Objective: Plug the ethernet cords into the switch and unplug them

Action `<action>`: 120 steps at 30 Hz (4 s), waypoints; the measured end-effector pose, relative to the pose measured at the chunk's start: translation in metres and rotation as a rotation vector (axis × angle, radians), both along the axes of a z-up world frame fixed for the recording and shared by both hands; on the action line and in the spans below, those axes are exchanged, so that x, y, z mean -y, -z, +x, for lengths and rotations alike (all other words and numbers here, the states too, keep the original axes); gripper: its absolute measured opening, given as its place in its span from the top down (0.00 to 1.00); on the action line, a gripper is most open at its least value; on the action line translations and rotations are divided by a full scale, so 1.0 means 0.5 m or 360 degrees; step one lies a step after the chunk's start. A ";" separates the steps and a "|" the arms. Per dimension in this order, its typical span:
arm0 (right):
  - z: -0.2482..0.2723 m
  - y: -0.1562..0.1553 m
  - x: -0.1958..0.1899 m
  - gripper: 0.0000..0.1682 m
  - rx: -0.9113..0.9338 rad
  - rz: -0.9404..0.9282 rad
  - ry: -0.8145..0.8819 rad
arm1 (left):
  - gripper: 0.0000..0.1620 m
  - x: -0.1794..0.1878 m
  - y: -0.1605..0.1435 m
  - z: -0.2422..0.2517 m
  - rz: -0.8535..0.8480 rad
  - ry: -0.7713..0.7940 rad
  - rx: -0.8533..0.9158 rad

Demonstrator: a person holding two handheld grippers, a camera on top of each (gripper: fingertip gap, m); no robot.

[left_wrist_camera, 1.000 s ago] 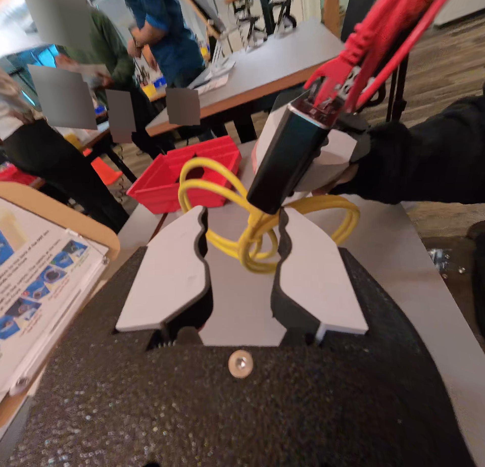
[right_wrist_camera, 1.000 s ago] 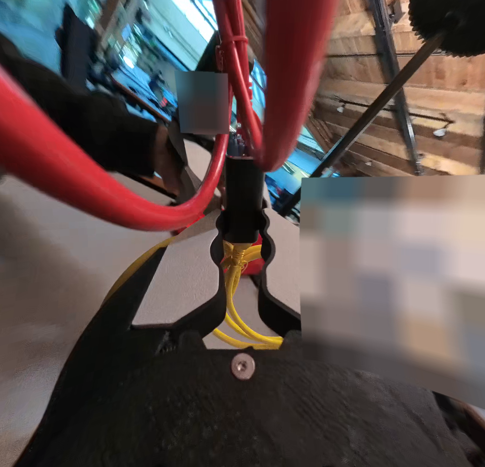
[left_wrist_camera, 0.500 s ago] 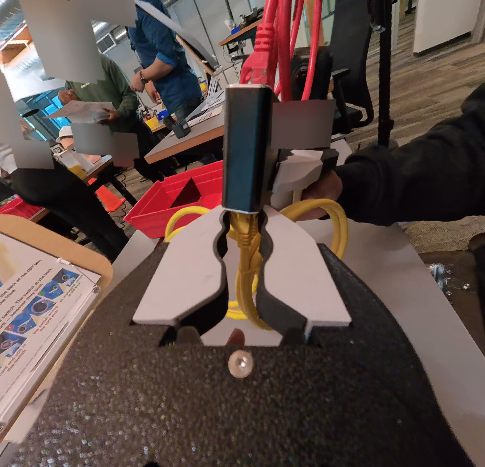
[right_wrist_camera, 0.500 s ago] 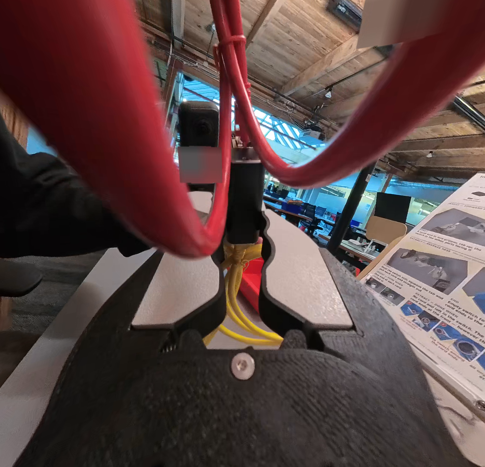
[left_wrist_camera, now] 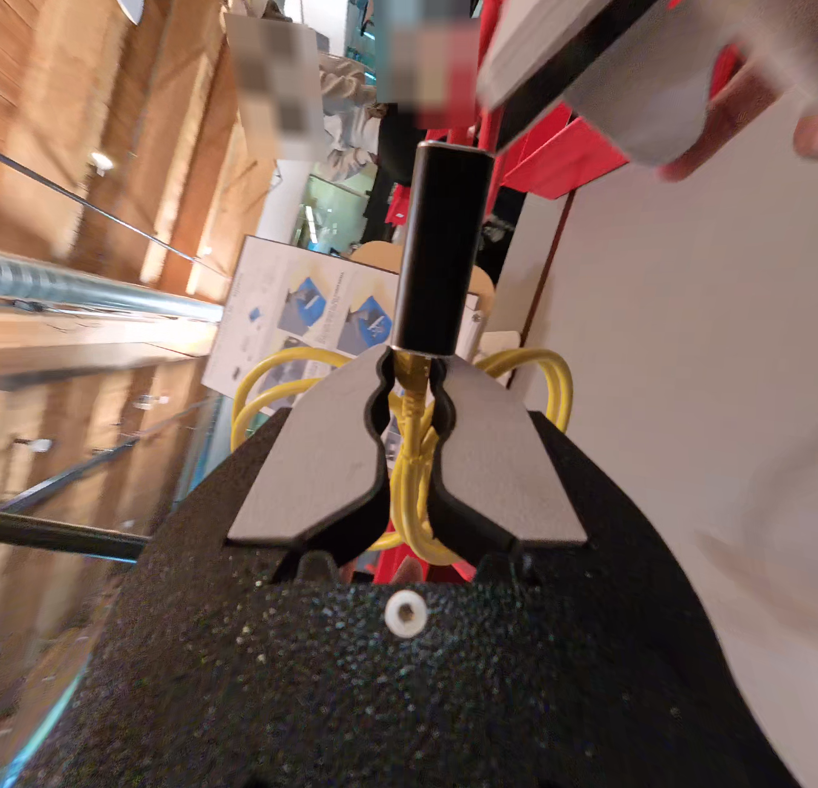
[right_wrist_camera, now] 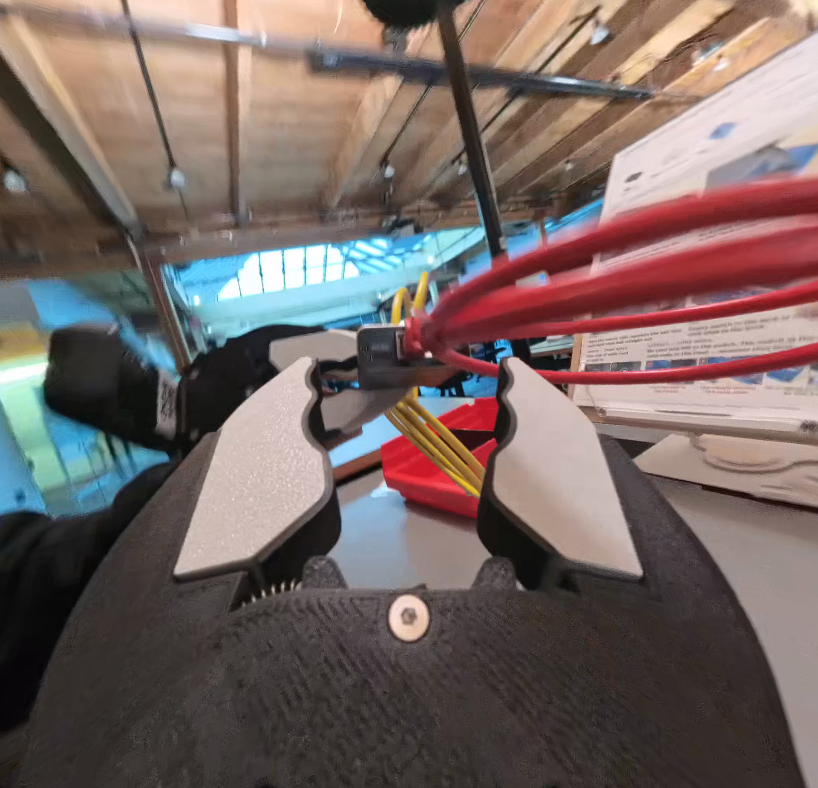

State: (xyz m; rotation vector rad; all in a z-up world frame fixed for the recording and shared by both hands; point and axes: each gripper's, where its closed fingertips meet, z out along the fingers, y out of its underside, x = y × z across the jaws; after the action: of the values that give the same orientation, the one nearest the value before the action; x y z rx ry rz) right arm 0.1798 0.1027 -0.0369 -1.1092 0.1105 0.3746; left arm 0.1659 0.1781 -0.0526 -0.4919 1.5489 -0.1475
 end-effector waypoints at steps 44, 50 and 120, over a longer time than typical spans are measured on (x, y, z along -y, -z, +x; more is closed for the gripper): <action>-0.097 0.021 0.022 0.61 0.0329 0.0162 -0.0590 | 0.56 0.191 0.135 -0.057 -0.1464 0.0675 -0.1191; -0.099 0.029 0.021 0.61 0.0337 0.0127 -0.0613 | 0.60 0.208 0.144 -0.056 -0.1545 0.0818 -0.1192; -0.042 0.039 0.056 0.62 0.0038 0.0326 -0.0585 | 0.81 0.187 0.114 -0.052 -0.1512 0.0907 -0.0922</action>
State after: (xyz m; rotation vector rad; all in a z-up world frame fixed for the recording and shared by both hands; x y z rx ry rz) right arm 0.1588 0.0746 -0.0562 -0.9292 -0.1527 0.6854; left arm 0.1398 0.0843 -0.1098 -0.8593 2.1086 -1.3160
